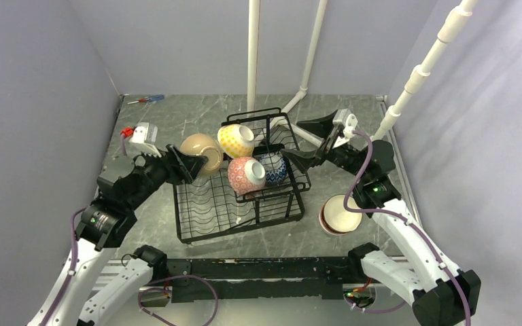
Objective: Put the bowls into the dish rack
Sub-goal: Turn the bowl upside down on the dish rack.
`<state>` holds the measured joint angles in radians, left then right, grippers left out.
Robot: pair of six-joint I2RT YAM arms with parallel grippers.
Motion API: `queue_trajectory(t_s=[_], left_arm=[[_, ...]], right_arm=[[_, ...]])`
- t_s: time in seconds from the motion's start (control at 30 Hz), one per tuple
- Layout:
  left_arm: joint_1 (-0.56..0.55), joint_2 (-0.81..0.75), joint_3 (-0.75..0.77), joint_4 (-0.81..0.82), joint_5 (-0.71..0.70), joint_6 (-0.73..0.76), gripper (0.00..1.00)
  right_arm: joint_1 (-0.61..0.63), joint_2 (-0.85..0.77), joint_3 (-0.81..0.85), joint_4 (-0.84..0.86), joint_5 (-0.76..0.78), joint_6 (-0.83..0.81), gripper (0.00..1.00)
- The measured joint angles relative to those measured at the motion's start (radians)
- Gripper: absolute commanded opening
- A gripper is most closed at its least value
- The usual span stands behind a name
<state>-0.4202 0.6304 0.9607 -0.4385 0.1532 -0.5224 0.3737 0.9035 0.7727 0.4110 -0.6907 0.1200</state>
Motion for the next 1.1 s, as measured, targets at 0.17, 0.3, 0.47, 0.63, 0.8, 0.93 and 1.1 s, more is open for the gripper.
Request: queue_trajectory(t_s=[0.17,0.3,0.47,0.63,0.8,0.93,1.1], left_arm=[[0.000,0.009,-0.051,-0.026,-0.046,-0.033,0.03],[0.000,0.029,-0.101,-0.051,-0.078,-0.070,0.03],[0.000,0.077,-0.178,-0.040,-0.092,-0.119,0.03],[0.000,0.140,-0.279,0.047,-0.071,-0.154,0.03],[0.000,0.230,-0.367,0.215,-0.010,-0.179,0.03],[0.000,0.283,-0.431,0.366,0.034,-0.205,0.03],[0.000,0.352,-0.481,0.551,0.069,-0.230,0.03]], right_arm=[[0.000,0.002,0.000,-0.001,0.000,0.000,1.00],[0.000,0.002,-0.003,-0.003,0.000,0.000,1.00],[0.000,0.001,-0.006,-0.018,0.000,-0.008,1.00],[0.000,-0.006,-0.007,-0.022,0.000,-0.015,1.00],[0.000,-0.016,-0.008,-0.029,0.000,-0.017,1.00],[0.000,-0.024,-0.009,-0.038,0.001,-0.023,1.00],[0.000,-0.030,-0.011,-0.049,0.000,-0.023,1.00]])
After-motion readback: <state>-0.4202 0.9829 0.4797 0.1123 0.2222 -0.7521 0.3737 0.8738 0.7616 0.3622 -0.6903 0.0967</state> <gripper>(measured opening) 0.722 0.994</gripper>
